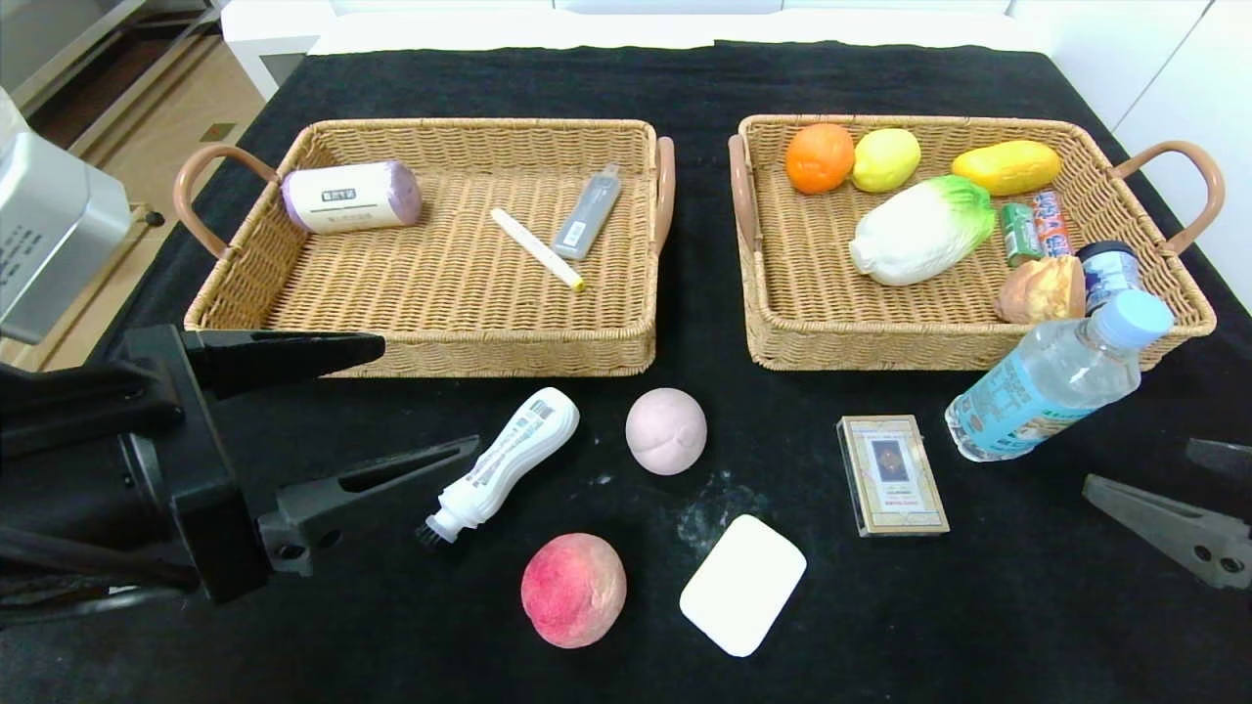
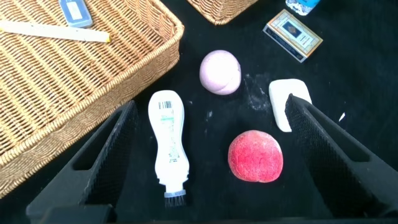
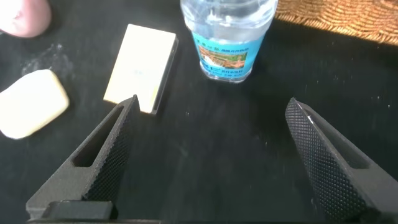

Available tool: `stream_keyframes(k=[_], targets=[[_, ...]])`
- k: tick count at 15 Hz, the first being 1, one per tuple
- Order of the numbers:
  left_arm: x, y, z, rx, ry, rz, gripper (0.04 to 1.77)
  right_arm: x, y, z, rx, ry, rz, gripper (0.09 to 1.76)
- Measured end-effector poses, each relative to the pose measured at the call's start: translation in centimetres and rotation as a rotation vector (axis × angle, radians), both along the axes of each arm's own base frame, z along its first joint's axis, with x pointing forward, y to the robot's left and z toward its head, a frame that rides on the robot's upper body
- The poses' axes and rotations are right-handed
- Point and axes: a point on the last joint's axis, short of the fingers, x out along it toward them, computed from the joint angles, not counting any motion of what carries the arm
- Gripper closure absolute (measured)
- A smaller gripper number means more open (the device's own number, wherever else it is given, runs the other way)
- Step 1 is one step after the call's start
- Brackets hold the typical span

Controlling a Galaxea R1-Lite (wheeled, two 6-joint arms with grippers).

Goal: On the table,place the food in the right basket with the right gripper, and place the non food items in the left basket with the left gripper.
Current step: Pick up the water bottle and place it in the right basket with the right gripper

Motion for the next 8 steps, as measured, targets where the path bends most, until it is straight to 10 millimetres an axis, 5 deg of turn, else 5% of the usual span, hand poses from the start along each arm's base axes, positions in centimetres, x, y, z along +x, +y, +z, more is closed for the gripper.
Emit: stream_keyframes(k=[8], targets=[[0.0, 0.0, -0.1, 0.0, 0.004, 0.0, 0.09, 3.2, 0.9, -2.2, 0.009, -0.142, -0.075, 0.14]])
